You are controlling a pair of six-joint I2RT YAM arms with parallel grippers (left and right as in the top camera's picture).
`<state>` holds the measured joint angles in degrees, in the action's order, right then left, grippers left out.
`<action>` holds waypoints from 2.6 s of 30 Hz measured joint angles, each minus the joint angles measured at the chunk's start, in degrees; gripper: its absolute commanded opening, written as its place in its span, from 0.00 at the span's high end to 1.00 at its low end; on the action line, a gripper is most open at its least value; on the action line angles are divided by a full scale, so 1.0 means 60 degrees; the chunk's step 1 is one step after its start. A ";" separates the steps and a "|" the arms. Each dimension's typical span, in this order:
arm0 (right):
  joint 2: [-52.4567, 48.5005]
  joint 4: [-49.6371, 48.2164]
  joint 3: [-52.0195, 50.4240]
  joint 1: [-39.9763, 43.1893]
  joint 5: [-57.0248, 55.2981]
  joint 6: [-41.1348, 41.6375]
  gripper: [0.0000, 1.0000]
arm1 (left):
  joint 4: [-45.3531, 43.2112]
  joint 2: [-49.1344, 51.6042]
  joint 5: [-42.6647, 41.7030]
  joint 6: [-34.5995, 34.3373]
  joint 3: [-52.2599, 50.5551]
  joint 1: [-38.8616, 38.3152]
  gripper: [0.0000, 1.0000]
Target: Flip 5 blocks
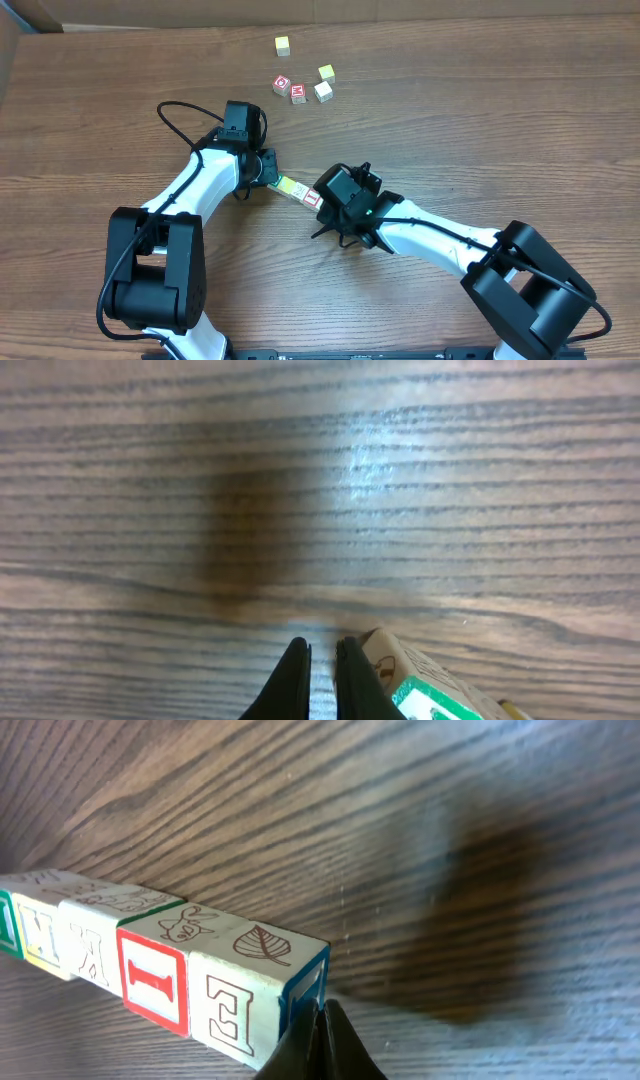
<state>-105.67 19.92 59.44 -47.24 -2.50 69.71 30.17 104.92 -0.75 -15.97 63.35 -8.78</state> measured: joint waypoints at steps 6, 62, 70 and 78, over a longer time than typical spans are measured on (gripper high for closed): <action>0.0000 -0.0036 0.0000 -0.0189 0.0040 0.0608 0.96 | -0.0211 0.0000 -0.0004 -0.0025 0.0007 0.0000 0.95; -0.0142 -0.0834 0.0000 -0.1464 0.0215 0.5034 0.96 | -0.0863 0.0000 -0.0616 -0.0062 0.0018 -0.0040 0.96; -0.0142 -0.0962 0.0000 -0.1588 0.0200 0.5125 0.96 | -0.0900 0.0000 -0.0670 -0.0062 0.0018 -0.0044 0.96; -0.0142 -0.1089 0.0000 -0.1909 -0.0197 0.5461 0.95 | -0.0896 0.0000 -0.0707 -0.0062 0.0018 -0.0098 0.96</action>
<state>-106.52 13.39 59.44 -58.70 -3.68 102.48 24.80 104.92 -4.99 -16.34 63.46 -9.37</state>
